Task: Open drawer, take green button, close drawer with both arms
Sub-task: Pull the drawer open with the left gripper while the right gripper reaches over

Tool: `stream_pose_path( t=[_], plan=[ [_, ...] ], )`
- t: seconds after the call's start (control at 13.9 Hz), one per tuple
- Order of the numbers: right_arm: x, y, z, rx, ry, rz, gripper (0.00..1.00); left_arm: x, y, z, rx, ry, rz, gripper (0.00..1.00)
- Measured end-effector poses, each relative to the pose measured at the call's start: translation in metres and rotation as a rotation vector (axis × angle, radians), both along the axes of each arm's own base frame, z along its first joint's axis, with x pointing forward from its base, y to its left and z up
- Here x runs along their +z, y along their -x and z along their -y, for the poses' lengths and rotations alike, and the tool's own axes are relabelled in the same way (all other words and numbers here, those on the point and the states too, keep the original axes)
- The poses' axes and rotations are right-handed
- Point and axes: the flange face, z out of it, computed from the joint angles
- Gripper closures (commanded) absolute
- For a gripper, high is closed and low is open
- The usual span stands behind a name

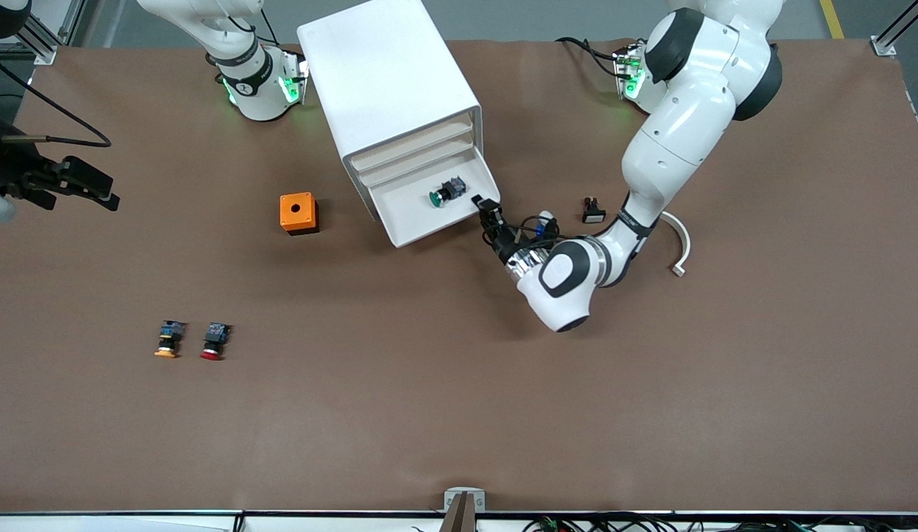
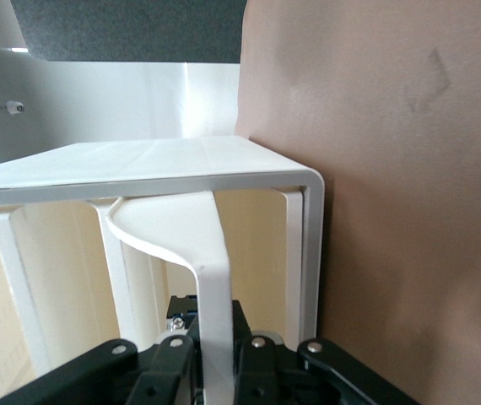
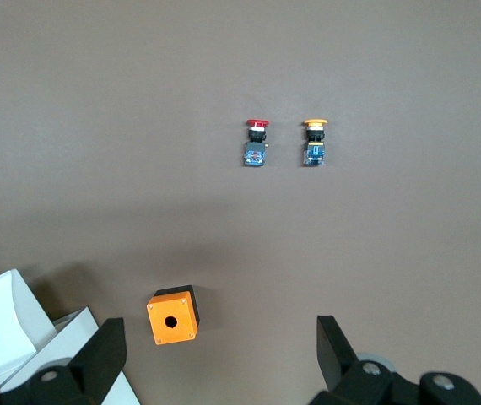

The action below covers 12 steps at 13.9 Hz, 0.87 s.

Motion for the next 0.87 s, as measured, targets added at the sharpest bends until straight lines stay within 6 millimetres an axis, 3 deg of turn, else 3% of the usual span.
stream_pose_path(
  t=[0.07,0.14,0.22,0.29,0.36,0.43,0.5,0.65,0.87],
  plan=[
    [0.003,0.002,0.000,-0.001,0.000,-0.006,0.00,0.000,-0.004,-0.004,0.012,-0.001,0.003,0.86],
    [0.006,0.003,0.001,-0.002,0.000,-0.011,0.00,0.000,-0.007,-0.008,0.019,-0.001,0.003,0.78],
    [0.006,0.003,0.003,-0.005,0.000,-0.014,0.00,0.000,-0.009,-0.010,0.023,-0.002,0.003,0.58],
    [0.005,0.003,0.006,-0.010,0.000,-0.017,0.00,-0.001,-0.010,-0.013,0.026,-0.003,0.003,0.31],
    [0.003,0.002,0.010,-0.017,0.000,-0.022,0.00,-0.002,-0.011,-0.015,0.029,0.001,0.005,0.14],
    [-0.002,0.000,0.013,-0.021,-0.001,-0.033,0.00,-0.002,-0.013,-0.018,0.029,0.019,0.018,0.06],
    [-0.009,-0.004,0.014,-0.022,-0.001,-0.045,0.00,-0.002,-0.015,-0.020,0.025,0.055,0.042,0.01],
    [-0.027,-0.014,0.014,-0.021,-0.001,-0.069,0.00,0.002,-0.024,-0.024,0.017,0.156,0.125,0.01],
    [-0.059,-0.035,0.018,-0.022,0.015,-0.087,0.00,0.024,-0.052,-0.029,0.007,0.334,0.297,0.01]
  ],
)
